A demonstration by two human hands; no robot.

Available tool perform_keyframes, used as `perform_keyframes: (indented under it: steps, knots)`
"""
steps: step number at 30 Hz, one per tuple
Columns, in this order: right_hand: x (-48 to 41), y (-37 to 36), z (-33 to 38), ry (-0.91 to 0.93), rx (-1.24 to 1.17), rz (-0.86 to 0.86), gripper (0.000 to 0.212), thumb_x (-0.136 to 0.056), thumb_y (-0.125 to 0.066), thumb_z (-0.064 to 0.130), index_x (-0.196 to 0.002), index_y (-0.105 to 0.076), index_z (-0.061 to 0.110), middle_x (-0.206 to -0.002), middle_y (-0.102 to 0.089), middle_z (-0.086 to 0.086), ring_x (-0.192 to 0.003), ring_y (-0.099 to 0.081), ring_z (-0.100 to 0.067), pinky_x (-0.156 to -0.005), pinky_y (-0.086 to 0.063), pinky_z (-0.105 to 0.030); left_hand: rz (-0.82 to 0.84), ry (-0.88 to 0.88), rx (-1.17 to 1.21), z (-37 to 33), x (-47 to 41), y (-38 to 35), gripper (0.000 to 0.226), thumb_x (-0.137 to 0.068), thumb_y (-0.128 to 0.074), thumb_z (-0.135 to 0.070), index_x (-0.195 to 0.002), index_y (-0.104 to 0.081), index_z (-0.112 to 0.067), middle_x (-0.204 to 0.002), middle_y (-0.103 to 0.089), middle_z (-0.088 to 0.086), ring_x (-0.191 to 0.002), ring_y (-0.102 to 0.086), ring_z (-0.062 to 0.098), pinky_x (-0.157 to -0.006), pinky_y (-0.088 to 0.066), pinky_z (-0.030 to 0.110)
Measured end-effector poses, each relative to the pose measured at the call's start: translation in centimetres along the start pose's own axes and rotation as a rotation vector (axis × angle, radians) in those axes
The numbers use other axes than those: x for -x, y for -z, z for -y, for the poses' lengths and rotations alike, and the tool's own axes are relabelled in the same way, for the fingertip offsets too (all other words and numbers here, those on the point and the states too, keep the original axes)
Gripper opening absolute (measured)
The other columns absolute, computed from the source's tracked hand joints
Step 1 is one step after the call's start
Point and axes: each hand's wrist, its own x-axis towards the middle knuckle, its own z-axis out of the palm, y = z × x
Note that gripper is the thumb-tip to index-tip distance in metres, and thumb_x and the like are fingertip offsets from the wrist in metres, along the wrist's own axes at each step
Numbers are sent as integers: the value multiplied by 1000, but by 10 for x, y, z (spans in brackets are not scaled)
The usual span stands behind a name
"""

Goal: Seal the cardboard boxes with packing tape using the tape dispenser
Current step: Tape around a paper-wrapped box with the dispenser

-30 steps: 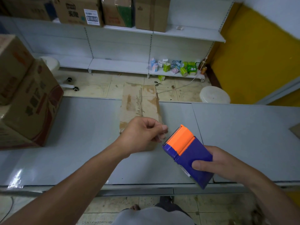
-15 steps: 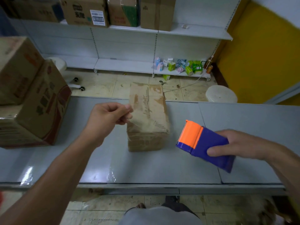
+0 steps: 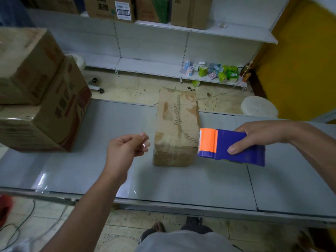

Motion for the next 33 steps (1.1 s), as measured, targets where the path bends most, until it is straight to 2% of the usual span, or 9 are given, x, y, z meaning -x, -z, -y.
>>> perform_keyframes:
  steps: [11, 15, 17, 20, 21, 25, 28, 31, 33]
  knots:
    - [-21, 1, 1, -20, 25, 89, 63, -56, -73, 62, -105, -67, 23, -95, -75, 5, -89, -72, -15, -83, -55, -32, 7, 90, 83, 29, -13, -5, 19, -92, -63, -13, -77, -71, -6, -61, -66, -1, -54, -57, 8, -58, -51, 16]
    - [-25, 2, -1, -19, 30, 112, 70, -50, -73, 66, -105, -66, 22, -96, -75, 5, -90, -72, -16, -87, -54, -35, -119, -2, 49, 45, -5, -20, 16, -92, -66, -15, -77, -73, -15, -60, -66, -9, -58, -58, 2, -61, -49, 13]
    - [-26, 2, -3, -19, 32, 121, 71, -50, -73, 66, -105, -66, 22, -96, -75, 5, -90, -72, -16, -86, -54, -34, -160, -68, -27, 51, 0, -27, 9, -93, -64, -24, -92, -73, -24, -75, -69, -12, -72, -61, 1, -68, -49, 13]
    - [-26, 3, -3, -24, 46, 128, 72, -50, -73, 66, -105, -67, 20, -96, -75, 3, -90, -72, -17, -87, -53, -35, -85, -14, -138, 61, 3, -34, 50, -97, -50, -43, -144, -38, -32, -110, -56, -13, -103, -57, 6, -79, -44, 15]
    - [-27, 3, -3, -27, 46, 129, 72, -50, -73, 65, -105, -67, 20, -96, -75, 3, -90, -72, -17, -88, -53, -36, -66, 22, -136, 65, 2, -36, 58, -97, -45, -48, -150, -27, -32, -120, -51, -15, -112, -52, 7, -86, -42, 18]
    - [-28, 3, -1, -35, 52, 124, 74, -47, -73, 67, -105, -67, 20, -96, -75, 3, -90, -72, -17, -87, -53, -35, 16, 54, -166, 77, -5, -36, 57, -97, -32, -55, -149, -34, -32, -149, -36, -10, -137, -35, 9, -109, -29, 25]
    - [-27, 4, 0, -34, 60, 130, 75, -47, -73, 66, -105, -67, 20, -95, -75, 3, -89, -72, -17, -86, -54, -34, -42, 145, -156, 72, -17, -28, 52, -101, -41, -43, -148, -39, -21, -151, -39, -4, -137, -38, 15, -105, -31, 24]
    - [-26, 4, 0, -35, 62, 132, 72, -49, -73, 65, -105, -67, 21, -95, -75, 4, -89, -72, -16, -86, -54, -34, -264, -125, -253, 32, -21, -23, 43, -104, -42, -36, -143, -44, -21, -146, -45, -3, -133, -42, 10, -103, -31, 21]
    - [-26, 3, 0, -34, 61, 136, 70, -51, -73, 64, -106, -67, 20, -96, -75, 4, -90, -72, -16, -90, -54, -37, -162, -439, -399, -7, -18, -39, 39, -104, -42, -34, -141, -47, -25, -141, -47, -10, -131, -41, 3, -105, -33, 22]
